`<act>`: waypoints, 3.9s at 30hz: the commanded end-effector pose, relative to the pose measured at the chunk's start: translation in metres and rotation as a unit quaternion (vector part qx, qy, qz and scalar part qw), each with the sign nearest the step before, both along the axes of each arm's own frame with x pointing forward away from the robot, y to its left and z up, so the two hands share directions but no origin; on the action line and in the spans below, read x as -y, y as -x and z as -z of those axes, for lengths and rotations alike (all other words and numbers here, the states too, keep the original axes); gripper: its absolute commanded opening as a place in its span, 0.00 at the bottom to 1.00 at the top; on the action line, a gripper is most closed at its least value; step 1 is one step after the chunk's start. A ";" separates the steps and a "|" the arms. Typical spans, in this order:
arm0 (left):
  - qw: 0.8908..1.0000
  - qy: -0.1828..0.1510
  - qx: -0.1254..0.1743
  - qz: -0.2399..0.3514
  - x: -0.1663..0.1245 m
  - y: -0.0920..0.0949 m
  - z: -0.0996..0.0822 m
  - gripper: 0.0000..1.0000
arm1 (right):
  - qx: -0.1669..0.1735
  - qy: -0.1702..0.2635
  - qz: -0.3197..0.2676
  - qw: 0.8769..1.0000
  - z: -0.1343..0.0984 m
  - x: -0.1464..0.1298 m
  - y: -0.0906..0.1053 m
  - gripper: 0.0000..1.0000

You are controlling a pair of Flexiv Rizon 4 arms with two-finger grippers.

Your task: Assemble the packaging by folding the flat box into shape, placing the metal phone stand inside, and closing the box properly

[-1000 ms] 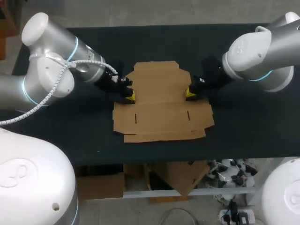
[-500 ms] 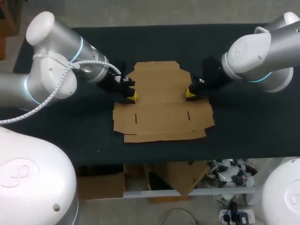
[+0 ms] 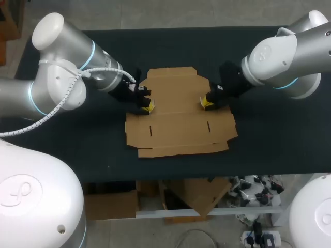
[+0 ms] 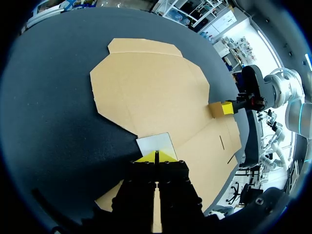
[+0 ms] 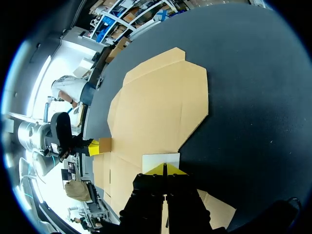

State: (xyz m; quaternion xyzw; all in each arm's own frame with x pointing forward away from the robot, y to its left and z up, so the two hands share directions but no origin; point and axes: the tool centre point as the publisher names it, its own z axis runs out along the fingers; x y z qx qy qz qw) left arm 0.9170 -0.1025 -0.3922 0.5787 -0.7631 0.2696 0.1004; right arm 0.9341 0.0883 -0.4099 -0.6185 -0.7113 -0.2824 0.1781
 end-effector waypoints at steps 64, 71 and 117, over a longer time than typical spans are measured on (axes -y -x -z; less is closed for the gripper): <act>0.996 -0.065 -0.002 -0.061 -0.016 -0.002 -0.022 0.00 | -0.006 -0.002 0.036 0.999 -0.018 0.029 0.011 0.00; 0.995 -0.067 -0.003 -0.079 -0.029 0.005 -0.032 0.00 | -0.010 -0.027 0.032 0.999 -0.015 0.048 0.011 0.00; 0.992 -0.024 -0.019 -0.125 -0.072 0.181 -0.067 0.00 | -0.025 -0.024 0.018 0.999 -0.055 0.096 0.163 0.00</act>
